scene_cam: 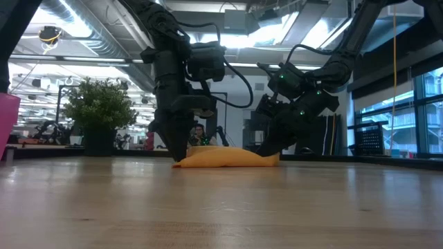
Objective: Roll microfiber towels into tight, uniform cylinder then place into a basket
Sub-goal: Roll the orange microfiber towel
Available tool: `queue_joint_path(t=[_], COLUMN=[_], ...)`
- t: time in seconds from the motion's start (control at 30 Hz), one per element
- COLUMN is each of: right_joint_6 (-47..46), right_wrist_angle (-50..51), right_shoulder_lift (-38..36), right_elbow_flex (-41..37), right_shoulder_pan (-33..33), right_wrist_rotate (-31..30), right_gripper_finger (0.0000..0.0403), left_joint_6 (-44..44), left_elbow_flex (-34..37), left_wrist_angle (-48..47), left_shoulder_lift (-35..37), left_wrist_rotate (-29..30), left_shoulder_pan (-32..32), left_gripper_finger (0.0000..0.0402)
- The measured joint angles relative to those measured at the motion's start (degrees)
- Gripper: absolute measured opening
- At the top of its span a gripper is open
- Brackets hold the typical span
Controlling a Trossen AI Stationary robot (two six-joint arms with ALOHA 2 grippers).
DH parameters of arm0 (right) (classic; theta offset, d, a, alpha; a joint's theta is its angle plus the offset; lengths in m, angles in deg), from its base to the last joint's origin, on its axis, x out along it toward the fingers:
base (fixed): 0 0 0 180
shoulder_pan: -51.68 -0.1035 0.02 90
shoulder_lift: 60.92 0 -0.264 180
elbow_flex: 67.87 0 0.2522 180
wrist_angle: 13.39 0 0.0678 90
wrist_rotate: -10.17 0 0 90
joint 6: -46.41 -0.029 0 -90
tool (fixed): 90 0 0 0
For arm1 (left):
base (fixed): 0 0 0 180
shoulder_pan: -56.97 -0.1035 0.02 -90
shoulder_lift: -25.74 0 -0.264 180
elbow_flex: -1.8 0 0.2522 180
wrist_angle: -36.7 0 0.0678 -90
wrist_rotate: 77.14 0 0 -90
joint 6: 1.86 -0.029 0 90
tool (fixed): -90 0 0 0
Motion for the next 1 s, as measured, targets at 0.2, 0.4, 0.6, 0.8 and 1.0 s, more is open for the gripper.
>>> queue_joint_path(t=[0.2,0.4,0.6,0.8,1.0], right_joint_6=[0.00,0.00,0.00,0.00,0.02], right_wrist_angle=[-0.02,-0.02,-0.06,-0.17,-1.07], right_shoulder_lift=[0.00,-0.02,-0.02,-0.04,-0.07], right_elbow_flex=[0.00,0.00,0.00,0.00,0.00], right_shoulder_pan=[0.00,0.00,0.00,0.00,0.00], right_wrist_rotate=[0.00,-0.02,-0.02,-0.02,-0.04], right_gripper_finger=[0.0150,0.0150,0.0150,0.0150,0.0150], left_joint_6=[-0.15,-0.27,-1.56,-4.85,-4.97], left_elbow_flex=[0.03,0.09,0.15,-1.69,-3.99], left_wrist_angle=[0.00,0.15,-0.07,-5.41,-10.88], left_shoulder_lift=[0.00,-0.04,0.44,1.91,4.36], left_wrist_rotate=[0.08,-0.10,-0.51,3.56,7.05], left_shoulder_pan=[0.03,-0.03,-0.84,-0.77,0.09], left_gripper_finger=[0.0001,0.0046,0.0128,0.0210,0.0283])
